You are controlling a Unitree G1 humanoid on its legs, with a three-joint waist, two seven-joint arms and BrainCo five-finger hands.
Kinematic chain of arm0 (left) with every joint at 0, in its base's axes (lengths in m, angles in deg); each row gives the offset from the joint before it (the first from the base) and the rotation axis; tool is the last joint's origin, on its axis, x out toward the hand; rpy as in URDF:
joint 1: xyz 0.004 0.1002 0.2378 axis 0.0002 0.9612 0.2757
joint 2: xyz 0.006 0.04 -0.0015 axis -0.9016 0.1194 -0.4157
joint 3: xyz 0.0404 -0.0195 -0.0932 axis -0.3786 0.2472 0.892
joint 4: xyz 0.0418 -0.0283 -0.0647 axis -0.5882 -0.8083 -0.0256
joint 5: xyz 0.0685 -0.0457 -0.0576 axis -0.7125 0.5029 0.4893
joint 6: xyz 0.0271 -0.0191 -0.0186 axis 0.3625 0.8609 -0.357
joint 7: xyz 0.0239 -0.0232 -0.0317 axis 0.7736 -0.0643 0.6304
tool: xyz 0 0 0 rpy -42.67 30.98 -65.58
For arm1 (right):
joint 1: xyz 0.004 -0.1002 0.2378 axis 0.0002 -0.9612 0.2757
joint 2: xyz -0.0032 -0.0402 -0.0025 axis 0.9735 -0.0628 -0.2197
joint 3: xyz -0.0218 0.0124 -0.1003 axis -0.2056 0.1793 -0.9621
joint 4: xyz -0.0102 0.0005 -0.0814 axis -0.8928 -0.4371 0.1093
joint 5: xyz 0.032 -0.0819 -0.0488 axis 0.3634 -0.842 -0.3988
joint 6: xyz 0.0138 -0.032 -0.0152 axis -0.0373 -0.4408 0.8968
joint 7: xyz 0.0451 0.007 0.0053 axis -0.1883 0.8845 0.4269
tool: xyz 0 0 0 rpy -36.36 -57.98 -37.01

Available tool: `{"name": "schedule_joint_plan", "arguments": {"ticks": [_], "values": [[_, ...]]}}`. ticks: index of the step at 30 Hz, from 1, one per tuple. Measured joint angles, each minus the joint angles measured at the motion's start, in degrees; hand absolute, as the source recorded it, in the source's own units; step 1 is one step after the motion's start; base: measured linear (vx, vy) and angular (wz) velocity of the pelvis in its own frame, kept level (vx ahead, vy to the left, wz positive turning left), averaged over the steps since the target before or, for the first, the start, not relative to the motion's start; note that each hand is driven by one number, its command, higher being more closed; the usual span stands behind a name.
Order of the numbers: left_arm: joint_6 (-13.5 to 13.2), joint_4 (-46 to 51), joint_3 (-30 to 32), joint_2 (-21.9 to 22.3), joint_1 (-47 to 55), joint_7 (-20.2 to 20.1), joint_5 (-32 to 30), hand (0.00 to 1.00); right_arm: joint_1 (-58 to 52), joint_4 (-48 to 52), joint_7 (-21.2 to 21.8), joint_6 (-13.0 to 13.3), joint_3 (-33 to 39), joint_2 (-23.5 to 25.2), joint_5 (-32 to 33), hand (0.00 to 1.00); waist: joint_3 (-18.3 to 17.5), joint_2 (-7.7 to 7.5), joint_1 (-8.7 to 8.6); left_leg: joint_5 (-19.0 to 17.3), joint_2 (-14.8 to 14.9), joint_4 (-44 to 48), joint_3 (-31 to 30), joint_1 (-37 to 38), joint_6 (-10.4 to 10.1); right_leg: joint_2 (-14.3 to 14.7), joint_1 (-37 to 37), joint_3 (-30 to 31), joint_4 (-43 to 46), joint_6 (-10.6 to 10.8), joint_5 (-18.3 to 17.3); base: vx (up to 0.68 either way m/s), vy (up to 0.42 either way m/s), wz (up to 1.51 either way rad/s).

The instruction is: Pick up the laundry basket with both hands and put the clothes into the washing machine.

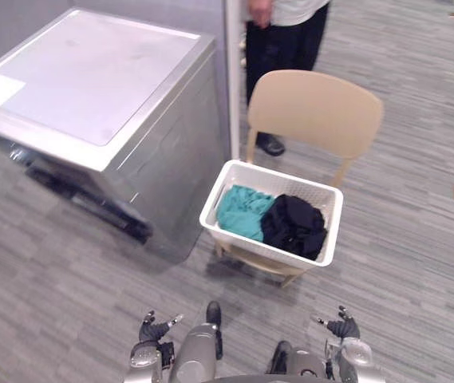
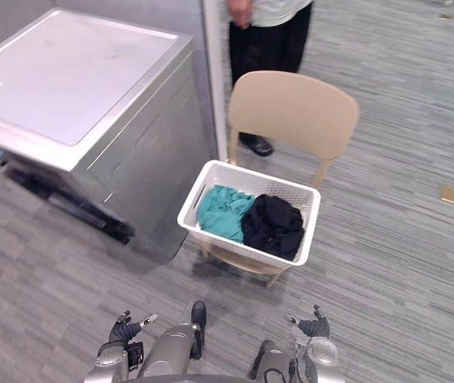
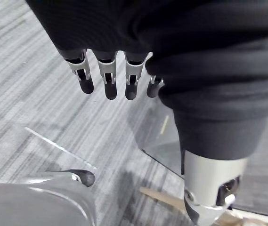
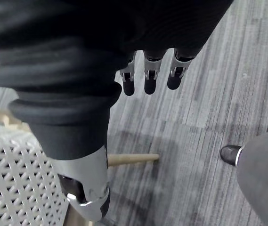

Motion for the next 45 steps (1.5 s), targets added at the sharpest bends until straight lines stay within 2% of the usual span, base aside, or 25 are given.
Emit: {"name": "schedule_joint_plan", "arguments": {"ticks": [1, 2, 3, 4, 5, 6, 7, 8, 9, 10, 11, 12, 14, 15, 16, 17, 19, 23, 26, 31, 33, 36, 39, 41, 45], "values": [[-0.10, -1.66, -0.67, 0.06, -0.83, -0.02, -0.31, 0.00, 0.23, -2.07, 0.00, -0.01, 0.06, -1.60, -0.63, 0.00, -0.97, 0.85, -0.22, 0.34, 2.43, -3.24, 0.05, 1.52, -0.26, -1.53, 0.74, -1.16, -0.79, 2.00, 1.11, 0.07, 0.421, 0.65], [-0.14, -2.28, -1.28, 0.13, -1.53, 0.05, -0.81, 0.00, 0.47, -3.04, 0.01, -0.25, 0.08, -2.71, -1.07, 0.00, -1.53, 1.80, -0.62, 3.15, 3.91, -7.74, 0.76, 2.85, 0.36, -2.42, 1.89, -2.69, -1.66, 4.18, 2.09, 0.11, 0.544, 1.07], [-0.23, -3.23, -2.68, -0.56, -2.59, 0.16, -1.69, 0.00, 1.15, -5.71, 0.04, -0.75, 0.47, -3.93, -1.14, 0.00, -2.24, 2.42, -1.94, 3.54, 2.27, -10.11, 0.10, 2.98, -6.71, -3.89, 3.55, -4.48, -3.93, 6.81, 3.48, 0.11, 0.477, 1.05], [-0.28, -3.54, -3.42, -1.49, -3.27, 0.18, -2.02, 0.00, 1.93, -7.08, 0.10, -1.01, 0.84, -3.57, -1.13, 0.00, -2.08, 1.49, -2.72, 3.26, 0.60, -10.12, -0.20, 2.16, -8.19, -4.78, 4.47, -4.85, -6.16, 7.32, 4.57, 0.09, 0.440, 1.11], [-0.37, -3.85, -4.82, -3.76, -4.28, 0.16, -2.27, 0.00, 2.90, -8.72, 0.26, -1.18, 0.93, -1.85, -1.12, 0.00, -1.95, -0.54, -2.85, 2.45, -2.21, -8.84, -1.10, 0.40, -8.56, -5.60, 6.02, -5.05, -10.59, 6.53, 7.25, 0.07, 0.396, 0.76], [-0.56, -3.89, -5.36, -5.84, -4.22, 0.11, -2.38, 0.00, 3.84, -9.35, 0.56, -1.15, 1.15, -0.27, -1.11, 0.00, -1.99, -1.12, -2.74, -0.14, -2.76, -4.37, -2.28, -2.12, -7.74, -5.73, 7.00, -4.96, -12.25, 6.20, 10.58, 0.06, 0.370, 0.55], [-0.56, -4.09, -5.38, -6.59, -4.02, 0.09, -2.66, 0.00, 4.06, -9.46, 0.93, -1.14, 1.16, 0.21, -1.11, 0.00, -1.97, -1.17, -2.59, -1.82, -2.75, -1.97, -2.53, -2.80, -7.44, -6.07, 7.16, -4.55, -12.04, 6.28, 11.83, 0.04, 0.359, 0.09], [-0.57, -4.77, -5.37, -7.75, -3.39, 0.11, -3.36, 0.00, 4.19, -9.44, 1.22, -1.13, 1.10, 0.73, -1.12, 0.00, -1.88, -1.19, -1.52, -4.93, -2.82, 1.55, -1.94, -2.46, -6.52, -7.42, 6.90, -2.28, -9.69, 5.28, 13.43, 0.00, 0.333, -0.23], [-0.69, -4.82, -5.34, -8.32, -2.14, 0.16, -3.38, 0.00, 4.88, -9.50, 1.21, -1.21, 0.27, 0.78, -1.12, 0.00, -1.75, -1.05, -1.18, -7.00, -3.25, 2.38, -0.69, -1.32, -5.58, -9.00, 4.92, -0.20, -5.75, 1.07, 15.01, -0.02, 0.325, -0.36], [-0.78, -4.80, -5.32, -8.38, -1.55, 0.27, -3.33, 0.00, 5.42, -9.52, 1.20, -1.22, -0.75, 0.66, -1.13, 0.00, -1.52, -0.74, -1.21, -7.42, -3.32, 2.25, -0.28, -0.58, -5.15, -9.45, 3.43, 1.11, -3.25, -3.21, 15.14, -0.04, 0.269, -0.36], [-0.74, -4.86, -5.25, -8.65, -1.05, 0.51, -3.33, 0.00, 6.56, -9.51, 1.17, -1.19, -2.76, 0.89, -1.13, 0.00, -1.07, -0.36, -1.45, -7.94, -3.79, 0.95, -0.28, 0.47, -4.14, -8.57, 0.17, 4.69, 1.45, -7.13, 11.58, -0.05, 0.172, -0.18], [-0.71, -4.87, -5.19, -9.21, -0.92, 1.12, -3.31, 0.00, 7.35, -9.52, 1.19, -1.14, -4.84, 1.27, -1.13, 0.00, -0.37, -0.30, -1.68, -7.38, -4.37, -1.69, -0.36, 1.78, -3.55, -3.96, -2.61, 9.60, 4.86, -4.67, 6.62, -0.04, 0.106, -0.04], [-0.70, -4.88, -4.89, -8.62, -0.90, 1.44, -3.14, 0.00, 7.59, -9.50, 1.17, -1.09, -7.38, 1.27, -1.10, 0.00, 0.10, -0.68, -1.69, -6.29, -5.58, -5.68, -0.83, 4.26, -2.71, 4.66, -5.03, 14.54, 6.26, -3.94, 0.18, -0.02, 0.009, 0.06], [-0.71, -4.89, -4.76, -8.34, -0.79, 1.49, -3.06, 0.00, 7.59, -9.45, 1.17, -1.02, -8.17, 1.22, -1.10, 0.00, 0.38, -0.29, -1.69, -5.64, -5.89, -7.06, -1.29, 5.05, -2.77, 7.18, -5.08, 16.19, 5.19, -3.86, -0.86, 0.01, -0.005, 0.19], [-0.77, -4.92, -4.75, -8.23, -0.52, 1.55, -2.47, 0.00, 7.51, -9.17, 1.15, -1.02, -9.46, 1.33, -1.10, 0.00, 0.63, -0.44, -1.88, -3.97, -7.06, -9.49, -2.48, 6.04, -3.16, 11.61, -4.73, 19.36, 1.02, -3.60, -1.62, 0.05, -0.039, 0.55], [-0.28, -5.04, -4.77, -6.86, -1.56, 1.54, -2.57, 0.00, 7.54, -7.26, 0.91, -1.21, -11.01, 0.97, -1.42, 0.00, 1.30, -0.47, -2.96, -2.44, -8.40, -10.29, -5.24, 5.91, -3.80, 12.68, -3.12, 19.73, -1.58, -4.23, -2.58, 0.06, -0.034, 0.61], [-0.34, -3.87, -4.68, -5.04, -1.95, 1.72, -2.59, 0.00, 7.03, -1.19, 0.92, -1.02, -15.14, 1.01, -1.50, 0.00, 1.97, -0.24, -2.86, 0.29, -9.94, -12.66, -6.75, 5.68, -4.89, 12.67, -4.35, 19.31, 0.18, -3.88, -3.22, 0.09, -0.044, 0.48], [-1.46, -0.14, -4.61, -3.18, -1.72, 2.44, -1.40, 0.00, 6.69, 9.62, 1.33, 0.29, -22.17, 2.43, -1.51, 0.00, 2.94, -0.17, -2.03, 2.82, -11.13, -14.81, -11.24, 4.45, -5.56, 11.46, -4.50, 14.61, 2.86, -4.68, -5.42, 0.05, -0.080, 0.68], [-1.70, 2.61, -4.52, -1.69, -0.48, 2.56, -0.59, 0.00, 8.96, 16.71, 1.46, 1.87, -28.06, 3.71, -1.52, 0.00, 3.51, 0.12, -0.04, 4.41, -11.77, -15.66, -13.18, 2.72, -5.55, 9.91, -5.14, 10.97, 4.39, -5.40, -7.57, -0.01, -0.078, 0.70], [-2.00, 5.92, -4.06, -0.68, 1.37, 3.46, 1.20, 0.00, 14.34, 24.49, 1.05, 2.76, -31.42, 5.12, -1.61, 0.00, 5.17, 0.60, 1.15, 5.71, -12.38, -15.55, -13.40, -0.95, -4.76, 8.55, -7.51, 7.71, 6.36, -5.46, -8.72, -0.04, -0.030, 0.38], [-2.35, 7.68, -4.06, -0.56, 1.00, 4.03, 1.40, 0.00, 17.96, 28.76, -0.28, 2.77, -30.67, 4.29, -1.65, 0.00, 7.18, 0.52, 1.72, 6.30, -12.75, -15.69, -13.75, -2.44, -4.26, 7.75, -8.97, 7.15, 7.08, -5.38, -8.77, -0.04, -0.005, 0.21], [-2.50, 8.50, -4.33, -0.53, 0.81, 4.96, 3.11, 0.00, 21.71, 32.85, -3.47, 2.77, -27.50, 2.55, -1.57, 0.00, 7.84, 0.31, 1.81, 7.43, -13.76, -17.30, -14.02, -4.26, -3.88, 6.61, -11.21, 6.74, 7.47, -5.02, -8.66, -0.01, 0.010, 0.17], [-2.53, 9.23, -4.42, -0.60, 0.45, 5.09, 3.62, 0.00, 25.68, 33.17, -5.39, 2.63, -24.12, 0.11, -1.56, 0.00, 9.06, 0.13, 2.03, 7.67, -14.21, -17.54, -14.27, -4.94, -3.87, 6.26, -11.58, 6.53, 7.31, -4.61, -8.40, 0.03, 0.032, 0.10], [-2.80, 10.11, -5.20, -0.60, -0.11, 5.25, 4.02, 0.00, 29.35, 33.17, -7.32, 2.42, -20.74, -2.13, -1.54, 0.00, 9.38, 0.21, 2.82, 7.96, -14.29, -17.60, -14.36, -6.33, -4.11, 6.24, -12.78, 6.41, 6.95, -4.46, -8.18, 0.04, 0.013, 0.04], [-3.28, 11.75, -6.65, -0.68, -1.57, 6.05, 5.25, 0.00, 31.91, 32.80, -8.72, 1.87, -20.06, -3.46, -0.78, 0.00, 10.47, 0.25, 3.47, 9.77, -14.16, -19.98, -14.58, -6.86, -4.56, 6.72, -13.50, 5.91, 6.32, -4.71, -8.04, 0.03, -0.036, 0.12]]}}
